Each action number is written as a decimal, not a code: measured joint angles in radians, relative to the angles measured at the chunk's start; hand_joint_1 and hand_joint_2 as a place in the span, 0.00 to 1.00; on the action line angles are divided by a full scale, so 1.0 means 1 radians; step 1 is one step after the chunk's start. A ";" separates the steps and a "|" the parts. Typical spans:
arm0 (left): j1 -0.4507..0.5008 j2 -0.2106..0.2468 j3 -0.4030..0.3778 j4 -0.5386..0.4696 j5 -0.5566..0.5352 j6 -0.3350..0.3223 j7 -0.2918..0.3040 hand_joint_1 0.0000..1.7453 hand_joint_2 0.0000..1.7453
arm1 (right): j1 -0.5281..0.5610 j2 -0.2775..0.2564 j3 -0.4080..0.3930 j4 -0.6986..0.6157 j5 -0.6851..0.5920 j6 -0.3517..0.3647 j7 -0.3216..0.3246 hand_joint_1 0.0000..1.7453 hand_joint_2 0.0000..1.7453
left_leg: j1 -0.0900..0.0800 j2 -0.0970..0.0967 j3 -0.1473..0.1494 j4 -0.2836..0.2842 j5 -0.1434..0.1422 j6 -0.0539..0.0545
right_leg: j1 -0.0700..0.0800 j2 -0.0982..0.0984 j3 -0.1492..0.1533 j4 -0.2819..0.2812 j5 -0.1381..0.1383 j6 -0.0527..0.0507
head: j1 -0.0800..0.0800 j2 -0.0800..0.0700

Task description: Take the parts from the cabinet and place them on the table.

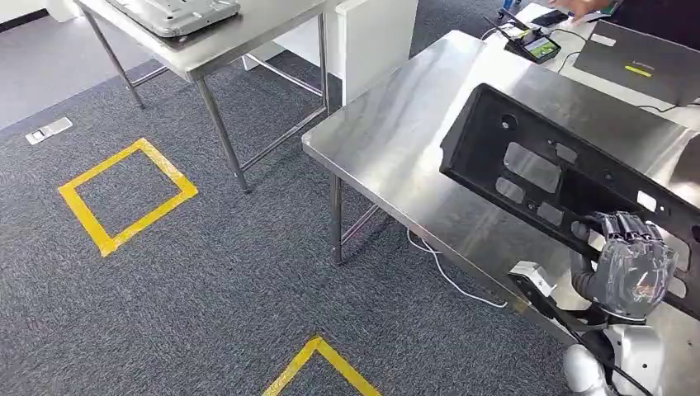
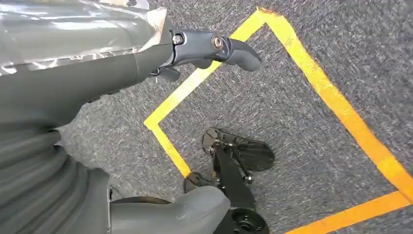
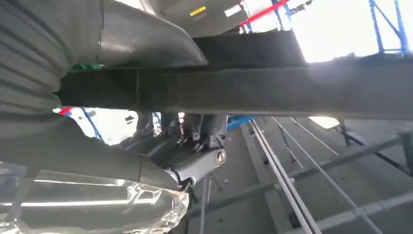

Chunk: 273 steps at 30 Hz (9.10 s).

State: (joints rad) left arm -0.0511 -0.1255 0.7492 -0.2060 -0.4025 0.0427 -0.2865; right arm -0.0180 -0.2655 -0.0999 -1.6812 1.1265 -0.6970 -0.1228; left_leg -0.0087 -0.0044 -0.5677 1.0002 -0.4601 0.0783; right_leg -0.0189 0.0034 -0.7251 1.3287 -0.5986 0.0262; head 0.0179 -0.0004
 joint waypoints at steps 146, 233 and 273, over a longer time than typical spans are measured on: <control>-0.017 0.015 0.070 0.000 -0.091 -0.042 -0.027 0.00 1.00 | -0.571 0.025 0.134 0.760 0.368 0.212 0.162 1.00 1.00 | -0.003 0.017 -0.016 0.005 0.018 -0.026 | 0.009 0.005 0.168 -0.327 0.136 -0.009 | -0.002 0.000; -0.031 -0.042 0.328 0.000 -0.048 0.064 0.134 0.00 0.00 | -0.041 0.322 0.362 0.191 -0.909 0.437 -0.417 0.00 0.00 | 0.021 0.023 -0.052 -0.046 0.091 -0.026 | -0.023 -0.003 0.145 -0.167 0.031 0.037 | 0.003 0.000; -0.032 -0.085 0.396 -0.001 -0.105 0.032 0.149 0.00 0.00 | -0.189 0.385 0.361 1.124 -0.727 0.376 -0.143 0.00 0.00 | 0.002 0.003 -0.118 0.076 -0.005 -0.048 | 0.020 -0.012 0.240 -0.362 0.105 -0.054 | -0.016 0.000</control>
State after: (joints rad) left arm -0.0826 -0.2106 1.1452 -0.2071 -0.5070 0.0751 -0.1377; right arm -0.2066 0.1190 0.2614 -0.5568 0.3991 -0.3212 -0.2657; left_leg -0.0071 -0.0012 -0.6852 1.0761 -0.4653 0.0302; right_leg 0.0009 -0.0090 -0.4850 0.9663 -0.4940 -0.0281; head 0.0016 -0.0004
